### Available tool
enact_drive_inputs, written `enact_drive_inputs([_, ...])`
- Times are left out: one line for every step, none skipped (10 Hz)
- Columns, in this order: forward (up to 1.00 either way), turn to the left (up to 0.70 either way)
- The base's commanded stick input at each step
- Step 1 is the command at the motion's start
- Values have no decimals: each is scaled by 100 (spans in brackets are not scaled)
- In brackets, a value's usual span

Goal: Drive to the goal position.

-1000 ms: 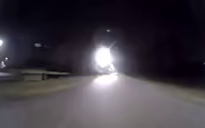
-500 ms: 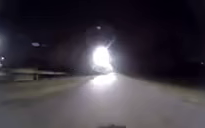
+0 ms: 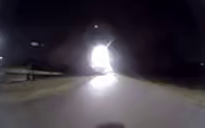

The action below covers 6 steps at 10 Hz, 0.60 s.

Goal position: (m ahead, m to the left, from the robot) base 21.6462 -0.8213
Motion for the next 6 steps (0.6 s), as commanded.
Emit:
enact_drive_inputs([100,0])
enact_drive_inputs([100,0])
enact_drive_inputs([100,0])
enact_drive_inputs([100,0])
enact_drive_inputs([100,0])
enact_drive_inputs([100,0])
